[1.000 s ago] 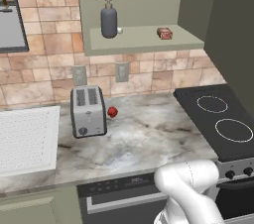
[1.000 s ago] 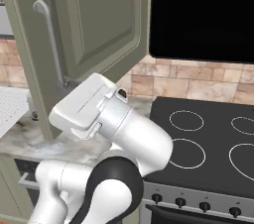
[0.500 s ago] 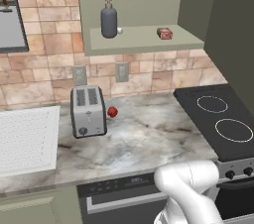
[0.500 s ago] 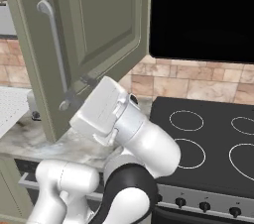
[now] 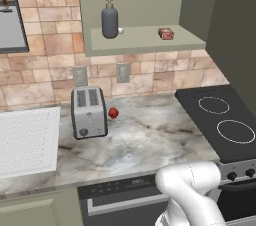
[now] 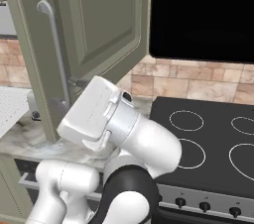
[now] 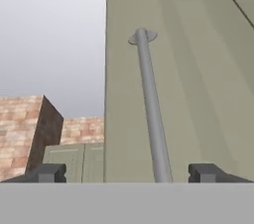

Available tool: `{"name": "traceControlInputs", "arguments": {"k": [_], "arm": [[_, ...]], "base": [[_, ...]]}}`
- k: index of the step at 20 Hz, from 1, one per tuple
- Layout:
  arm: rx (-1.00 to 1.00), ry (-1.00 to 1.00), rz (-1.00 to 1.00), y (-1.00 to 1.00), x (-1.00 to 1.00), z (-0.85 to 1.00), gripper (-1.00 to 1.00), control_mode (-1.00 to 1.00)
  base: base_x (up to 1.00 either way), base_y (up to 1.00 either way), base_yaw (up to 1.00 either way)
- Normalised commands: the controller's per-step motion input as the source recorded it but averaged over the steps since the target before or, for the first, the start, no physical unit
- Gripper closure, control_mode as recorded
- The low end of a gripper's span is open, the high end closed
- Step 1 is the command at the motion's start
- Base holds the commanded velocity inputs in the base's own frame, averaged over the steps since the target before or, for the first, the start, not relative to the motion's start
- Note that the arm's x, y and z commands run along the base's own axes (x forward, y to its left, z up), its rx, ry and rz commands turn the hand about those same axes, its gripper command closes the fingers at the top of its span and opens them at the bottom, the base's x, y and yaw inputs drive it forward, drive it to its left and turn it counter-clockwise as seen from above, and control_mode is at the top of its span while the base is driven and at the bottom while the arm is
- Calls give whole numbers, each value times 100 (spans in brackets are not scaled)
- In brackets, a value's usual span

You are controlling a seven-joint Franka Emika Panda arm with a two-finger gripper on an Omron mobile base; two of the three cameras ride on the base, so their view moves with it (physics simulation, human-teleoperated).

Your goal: Pick the soap dispenser and bar soap from the cabinet and place them on the counter.

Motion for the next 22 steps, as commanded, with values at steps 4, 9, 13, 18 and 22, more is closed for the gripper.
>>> {"name": "traceControlInputs", "arguments": {"k": [4,9,13,18,22], "arm": [[-19,-2,0,-23,-37,4,-100,-100],[-18,0,-1,-32,-32,2,-100,-100],[-15,0,-5,-16,-29,-2,-100,-100],[-16,0,-3,-17,-7,-7,-100,-100],[-15,-5,-7,5,22,-20,-100,-100]], "base": [[0,0,0],[0,0,0],[0,0,0],[0,0,0],[0,0,0]]}}
